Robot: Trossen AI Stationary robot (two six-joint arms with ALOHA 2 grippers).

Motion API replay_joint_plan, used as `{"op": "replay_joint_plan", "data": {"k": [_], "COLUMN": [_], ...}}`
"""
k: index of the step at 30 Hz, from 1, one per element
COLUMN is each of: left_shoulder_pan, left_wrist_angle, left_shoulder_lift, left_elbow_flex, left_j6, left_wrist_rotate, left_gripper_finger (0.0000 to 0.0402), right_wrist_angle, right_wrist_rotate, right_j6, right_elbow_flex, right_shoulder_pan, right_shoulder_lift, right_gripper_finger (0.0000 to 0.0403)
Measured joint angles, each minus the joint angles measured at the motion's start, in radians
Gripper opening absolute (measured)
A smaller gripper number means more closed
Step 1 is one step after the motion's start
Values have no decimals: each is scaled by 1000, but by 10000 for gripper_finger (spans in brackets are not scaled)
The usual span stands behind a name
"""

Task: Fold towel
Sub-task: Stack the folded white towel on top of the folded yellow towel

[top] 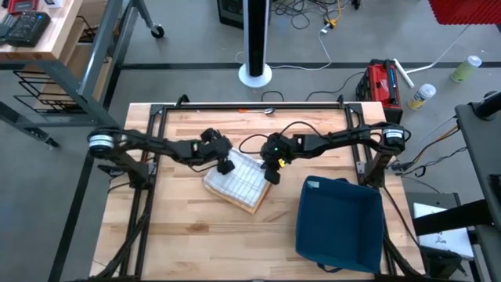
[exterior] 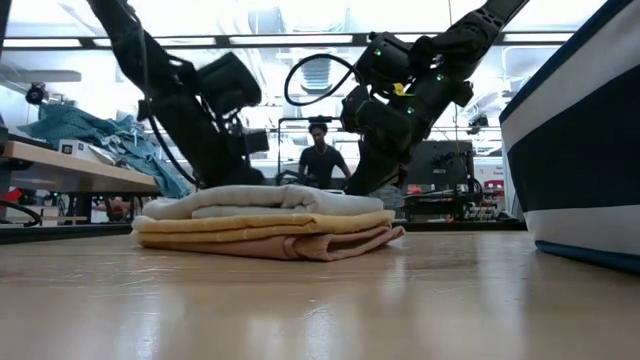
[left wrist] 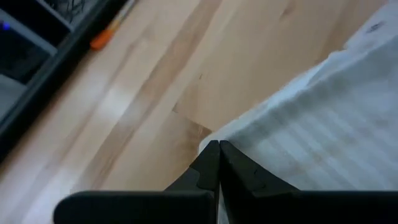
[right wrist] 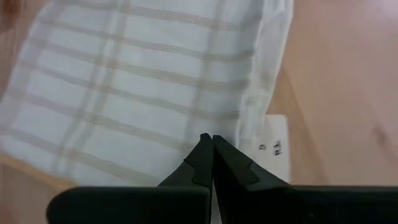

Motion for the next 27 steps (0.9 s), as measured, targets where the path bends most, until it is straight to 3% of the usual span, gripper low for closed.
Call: {"op": "replay_joint_plan", "data": {"k": [5, 9, 14, 20, 27], "left_shoulder_pan": [28, 36, 37, 36, -13], "left_wrist_angle": [55, 48, -32, -281, -331], "left_shoulder_lift": [116, 117, 16, -177, -332], "left_elbow_flex": [11, 16, 13, 12, -29], "left_j6": [-8, 7, 17, -23, -125], "left_wrist_rotate": [-5, -5, -12, -11, 326], "left_gripper_finger": [0, 0, 0, 0, 0], "right_wrist_angle": [2, -1, -15, -42, -47], "right_wrist_rotate": [31, 33, 32, 27, 30], "right_j6": [-13, -19, -22, -38, -69], "right_elbow_flex": [0, -2, 4, 8, 8], "right_shoulder_pan": [-4, -15, -26, -27, -37], "right_shoulder_lift": [0, -2, -12, -37, -96], "right_gripper_finger": [0, 0, 0, 0, 0]}}
